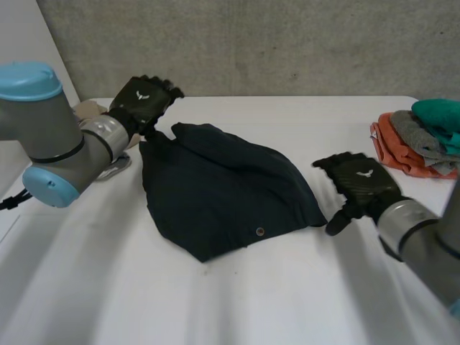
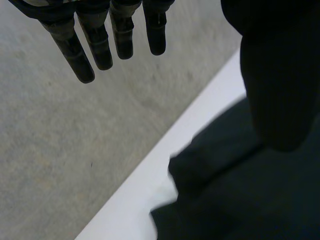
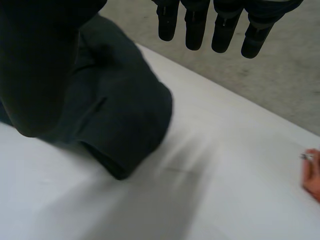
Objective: Fold the laundry.
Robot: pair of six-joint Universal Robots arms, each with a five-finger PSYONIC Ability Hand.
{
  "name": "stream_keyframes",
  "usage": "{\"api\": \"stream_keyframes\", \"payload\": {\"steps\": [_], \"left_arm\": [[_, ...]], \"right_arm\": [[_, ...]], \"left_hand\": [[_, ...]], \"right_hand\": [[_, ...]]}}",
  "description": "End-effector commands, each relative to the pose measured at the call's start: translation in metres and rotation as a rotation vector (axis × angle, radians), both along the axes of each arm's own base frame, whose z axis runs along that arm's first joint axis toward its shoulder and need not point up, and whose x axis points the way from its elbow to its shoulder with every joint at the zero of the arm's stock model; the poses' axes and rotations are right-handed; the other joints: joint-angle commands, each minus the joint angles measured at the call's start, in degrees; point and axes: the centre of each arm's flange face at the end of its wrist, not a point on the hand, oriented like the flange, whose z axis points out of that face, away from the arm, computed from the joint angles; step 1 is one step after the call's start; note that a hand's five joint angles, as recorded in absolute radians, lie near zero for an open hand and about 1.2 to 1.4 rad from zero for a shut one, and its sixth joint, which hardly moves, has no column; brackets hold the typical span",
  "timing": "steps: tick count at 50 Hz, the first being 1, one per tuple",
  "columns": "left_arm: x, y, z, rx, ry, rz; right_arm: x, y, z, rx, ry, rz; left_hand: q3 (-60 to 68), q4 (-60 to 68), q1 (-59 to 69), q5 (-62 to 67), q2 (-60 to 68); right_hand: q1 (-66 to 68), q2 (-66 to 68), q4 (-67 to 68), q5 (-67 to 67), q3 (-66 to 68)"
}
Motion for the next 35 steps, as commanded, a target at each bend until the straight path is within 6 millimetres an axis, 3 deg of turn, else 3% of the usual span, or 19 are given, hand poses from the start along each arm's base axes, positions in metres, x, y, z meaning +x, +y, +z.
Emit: {"api": "stream_keyframes", "payload": {"steps": [1, 6, 9, 11, 12, 13, 14, 18, 20, 21, 24, 25, 28, 30, 32, 33, 35], "left_arm": [[0.009, -0.040, -0.058, -0.020, -0.135, -0.019], [0.008, -0.059, -0.096, -0.029, -0.182, -0.037], [0.007, -0.064, -0.107, -0.033, -0.194, -0.039], [0.007, -0.067, -0.115, -0.030, -0.198, -0.040], [0.007, -0.067, -0.119, -0.024, -0.199, -0.041], [0.006, -0.067, -0.122, -0.018, -0.200, -0.041], [0.006, -0.066, -0.124, -0.010, -0.205, -0.043], [0.001, -0.061, -0.124, -0.005, -0.224, -0.009], [-0.003, -0.058, -0.114, -0.016, -0.227, 0.009], [-0.008, -0.053, -0.091, -0.040, -0.214, 0.019], [-0.013, -0.036, -0.052, -0.059, -0.197, 0.025], [-0.015, -0.022, -0.032, -0.056, -0.179, 0.023], [-0.018, 0.005, -0.007, -0.031, -0.136, 0.007], [-0.025, 0.038, 0.017, 0.000, -0.069, -0.015], [-0.028, 0.059, 0.026, 0.038, -0.022, -0.022], [-0.030, 0.080, 0.034, 0.067, 0.018, -0.027], [-0.032, 0.097, 0.034, 0.107, 0.048, -0.036]], "right_arm": [[0.030, -0.008, -0.025, -0.019, 0.054, -0.019], [0.043, -0.029, -0.048, -0.038, 0.081, -0.055], [0.047, -0.037, -0.059, -0.032, 0.087, -0.056], [0.052, -0.042, -0.067, -0.028, 0.088, -0.051], [0.054, -0.043, -0.067, -0.028, 0.088, -0.048], [0.055, -0.046, -0.065, -0.046, 0.079, -0.052], [0.056, -0.047, -0.063, -0.055, 0.074, -0.052], [0.053, -0.057, -0.043, -0.148, 0.012, -0.079], [0.053, -0.060, -0.023, -0.219, -0.017, -0.085], [0.053, -0.060, 0.001, -0.288, -0.049, -0.083], [0.051, -0.063, 0.036, -0.380, -0.093, -0.088], [0.045, -0.074, 0.057, -0.437, -0.108, -0.109], [0.035, -0.095, 0.071, -0.480, -0.097, -0.134], [0.028, -0.114, 0.081, -0.506, -0.072, -0.136], [0.027, -0.132, 0.084, -0.516, -0.053, -0.119], [0.028, -0.137, 0.085, -0.523, -0.051, -0.108], [0.032, -0.146, 0.081, -0.528, -0.051, -0.082]], "left_hand": [[-2.0, -1.9, -2.4, -1.3, -2.1], [-2.2, -2.0, -2.6, -1.5, -2.2], [-1.2, -1.0, -1.6, -0.5, -1.2], [3.6, 3.8, 3.3, 4.4, 3.6], [10.5, 10.7, 10.1, 11.2, 10.5], [25.2, 25.4, 24.9, 26.0, 25.2], [60.3, 60.5, 60.0, 61.1, 60.3], [64.9, 65.1, 64.5, 65.6, 64.9], [64.9, 65.1, 64.5, 65.6, 64.9], [64.9, 65.1, 64.5, 65.6, 64.9], [64.9, 65.1, 64.5, 65.6, 64.9], [64.9, 65.1, 64.5, 65.6, 64.9], [64.9, 65.1, 64.5, 65.6, 64.9], [64.9, 65.1, 64.5, 65.6, 64.9], [64.9, 65.1, 64.5, 65.6, 64.9], [64.9, 65.1, 64.5, 65.6, 64.9], [64.9, 65.1, 64.5, 65.6, 64.9]], "right_hand": [[-3.0, -2.3, -1.7, -2.8, -1.9], [-3.0, -2.3, -1.7, -2.8, -1.9], [-2.3, -1.6, -1.0, -2.1, -1.2], [8.0, 8.7, 9.2, 8.2, 9.1], [16.2, 16.9, 17.4, 16.4, 17.3], [47.7, 48.4, 49.0, 47.9, 48.8], [66.8, 67.5, 68.1, 67.0, 67.9], [67.0, 67.7, 68.3, 67.2, 68.1], [67.0, 67.7, 68.3, 67.2, 68.1], [67.0, 67.7, 68.3, 67.2, 68.1], [67.0, 67.7, 68.3, 67.2, 68.1], [67.0, 67.7, 68.3, 67.2, 68.1], [67.0, 67.7, 68.3, 67.2, 68.1], [67.0, 67.7, 68.3, 67.2, 68.1], [67.0, 67.7, 68.3, 67.2, 68.1], [67.0, 67.7, 68.3, 67.2, 68.1], [67.0, 67.7, 68.3, 67.2, 68.1]]}}
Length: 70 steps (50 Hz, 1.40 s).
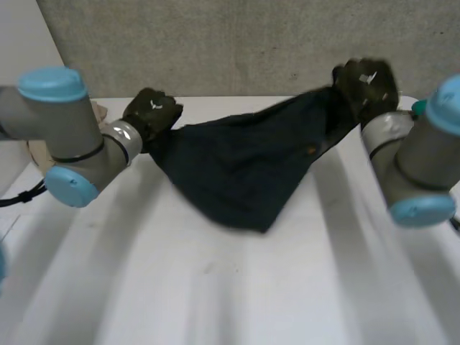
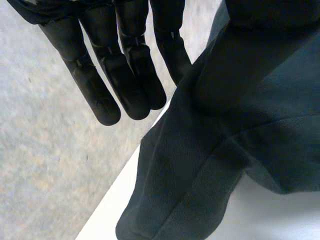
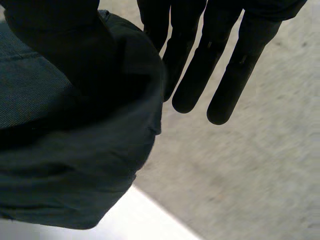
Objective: Fold the laundry.
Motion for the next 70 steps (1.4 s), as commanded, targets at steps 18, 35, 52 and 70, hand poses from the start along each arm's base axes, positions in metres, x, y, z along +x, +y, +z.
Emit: {"api": "stream_keyframes", "payload": {"steps": [18, 35, 52, 70], "left_arm": [[-0.031, 0.114, -0.012, 0.272, 0.157, 0.141], [0.034, 0.138, -0.016, 0.272, 0.191, 0.166], [0.028, 0.093, -0.092, 0.397, 0.130, 0.109], [0.021, 0.092, 0.005, 0.167, 0.151, 0.063]], "right_arm": [[-0.011, -0.072, -0.030, -0.013, 0.134, -0.041], [-0.051, 0.087, -0.055, 0.629, 0.210, 0.005], [-0.019, 0.094, -0.126, 0.564, 0.155, 0.111], [-0.014, 0.072, -0.048, 0.249, 0.247, 0.099]], "left_hand": [[-52.5, -53.0, -50.7, -49.8, -52.8], [-46.3, -46.8, -44.5, -43.6, -46.6], [-32.7, -33.2, -30.9, -30.0, -33.0], [11.9, 11.4, 13.7, 14.6, 11.6]], "right_hand": [[-52.6, -57.2, -58.5, -55.2, -57.8], [-46.9, -51.5, -52.9, -49.6, -52.2], [-31.1, -35.7, -37.1, -33.8, -36.3], [17.4, 12.8, 11.5, 14.8, 12.2]]}}
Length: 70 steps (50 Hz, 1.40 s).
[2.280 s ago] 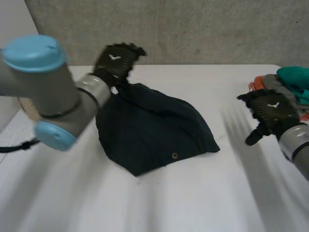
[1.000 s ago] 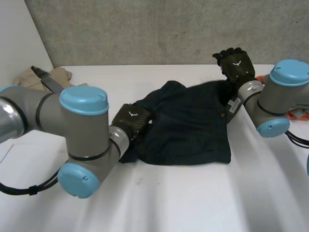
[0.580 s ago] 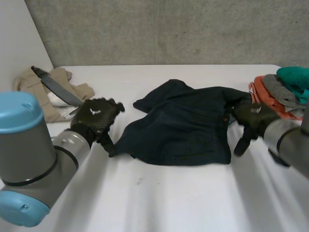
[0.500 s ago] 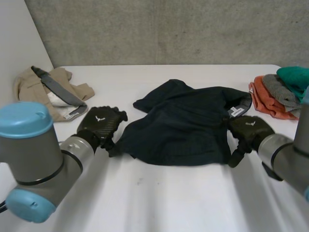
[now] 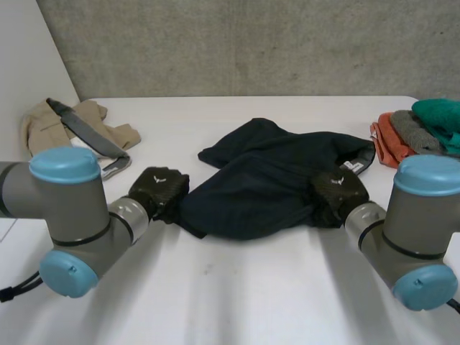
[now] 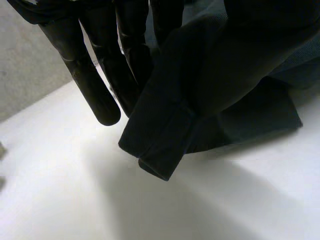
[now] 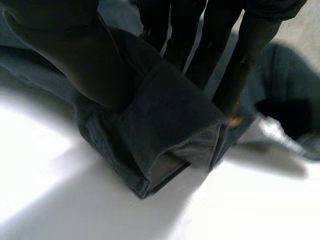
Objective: Fold the laundry.
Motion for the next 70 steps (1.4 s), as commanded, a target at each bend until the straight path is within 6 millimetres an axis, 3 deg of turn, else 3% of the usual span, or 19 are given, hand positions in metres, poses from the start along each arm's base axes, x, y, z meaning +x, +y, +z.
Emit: {"api": "stream_keyframes", "payload": {"steps": [1, 8, 11, 15, 17, 21, 28, 31, 33, 36, 37, 41, 45, 48, 52, 55, 62, 66, 70], "left_arm": [[0.001, 0.007, 0.093, -0.223, 0.045, -0.011], [0.020, 0.045, 0.232, -0.587, 0.213, 0.018], [0.029, 0.059, 0.266, -0.674, 0.254, 0.050], [0.031, 0.064, 0.283, -0.693, 0.264, 0.056], [0.031, 0.064, 0.284, -0.688, 0.260, 0.054], [0.020, 0.041, 0.260, -0.603, 0.215, 0.056], [-0.007, -0.021, 0.188, -0.448, 0.120, 0.051], [-0.018, -0.049, 0.175, -0.483, 0.091, 0.045], [-0.026, -0.058, 0.186, -0.563, 0.099, 0.036], [-0.036, -0.072, 0.226, -0.791, 0.165, 0.047], [-0.036, -0.075, 0.254, -0.923, 0.228, 0.072], [-0.032, -0.072, 0.303, -1.163, 0.388, 0.103], [-0.026, -0.063, 0.329, -1.262, 0.466, 0.114], [-0.021, -0.062, 0.334, -1.268, 0.464, 0.116], [-0.025, -0.067, 0.309, -1.178, 0.418, 0.104], [-0.029, -0.072, 0.271, -1.068, 0.360, 0.084], [-0.034, -0.066, 0.164, -0.773, 0.213, 0.050], [-0.030, -0.038, 0.088, -0.536, 0.065, 0.016], [-0.024, -0.002, 0.040, -0.368, -0.091, -0.044]], "right_arm": [[-0.006, -0.001, 0.083, -0.252, 0.082, 0.023], [-0.011, 0.019, 0.211, -0.522, 0.083, 0.019], [-0.017, 0.031, 0.260, -0.603, 0.054, 0.013], [-0.018, 0.034, 0.285, -0.636, 0.042, 0.018], [-0.016, 0.029, 0.285, -0.629, 0.045, 0.019], [-0.009, 0.009, 0.263, -0.565, 0.068, 0.020], [0.011, -0.029, 0.198, -0.419, 0.116, 0.054], [0.020, -0.052, 0.186, -0.469, 0.096, 0.030], [0.023, -0.066, 0.185, -0.525, 0.079, -0.004], [0.029, -0.087, 0.202, -0.705, 0.003, -0.094], [0.032, -0.090, 0.220, -0.817, -0.053, -0.133], [0.036, -0.089, 0.262, -1.072, -0.192, -0.182], [0.043, -0.077, 0.286, -1.183, -0.266, -0.177], [0.045, -0.075, 0.291, -1.190, -0.274, -0.175], [0.046, -0.077, 0.275, -1.116, -0.235, -0.164], [0.048, -0.080, 0.247, -1.004, -0.174, -0.142], [0.057, -0.089, 0.152, -0.759, -0.035, -0.054], [0.061, -0.086, 0.083, -0.602, 0.061, 0.039], [0.057, -0.076, 0.039, -0.470, 0.179, 0.080]], "left_hand": [[12.1, 11.4, 15.4, 13.6, 11.6], [12.1, 11.4, 15.4, 13.6, 11.6], [12.1, 11.4, 15.4, 13.6, 11.6], [12.1, 11.4, 15.4, 13.6, 11.6], [12.1, 11.4, 15.4, 13.6, 11.6], [12.1, 11.4, 15.4, 13.6, 11.6], [12.1, 11.4, 15.4, 13.6, 11.6], [12.1, 11.4, 15.4, 13.6, 11.6], [12.1, 11.4, 15.4, 13.6, 11.6], [12.1, 11.4, 15.4, 13.6, 11.6], [12.1, 11.4, 15.4, 13.6, 11.6], [12.1, 11.4, 15.4, 13.6, 11.6], [12.1, 11.4, 15.4, 13.6, 11.6], [12.1, 11.4, 15.4, 13.6, 11.6], [12.1, 11.4, 15.4, 13.6, 11.6], [12.1, 11.4, 15.4, 13.6, 11.6], [12.1, 11.4, 15.4, 13.6, 11.6], [12.1, 11.4, 15.4, 13.6, 11.6], [12.1, 11.4, 15.4, 13.6, 11.6]], "right_hand": [[15.6, 12.7, 11.7, 14.5, 12.6], [15.6, 12.7, 11.7, 14.5, 12.6], [15.6, 12.7, 11.7, 14.5, 12.6], [15.6, 12.7, 11.7, 14.5, 12.6], [15.6, 12.7, 11.7, 14.5, 12.6], [15.6, 12.7, 11.7, 14.5, 12.6], [15.6, 12.7, 11.7, 14.5, 12.6], [15.6, 12.7, 11.7, 14.5, 12.6], [15.6, 12.7, 11.7, 14.5, 12.6], [15.6, 12.7, 11.7, 14.5, 12.6], [15.6, 12.7, 11.7, 14.5, 12.6], [15.6, 12.7, 11.7, 14.5, 12.6], [15.6, 12.7, 11.7, 14.5, 12.6], [15.6, 12.7, 11.7, 14.5, 12.6], [15.6, 12.7, 11.7, 14.5, 12.6], [15.6, 12.7, 11.7, 14.5, 12.6], [15.6, 12.7, 11.7, 14.5, 12.6], [15.6, 12.7, 11.7, 14.5, 12.6], [15.6, 12.7, 11.7, 14.5, 12.6]]}}
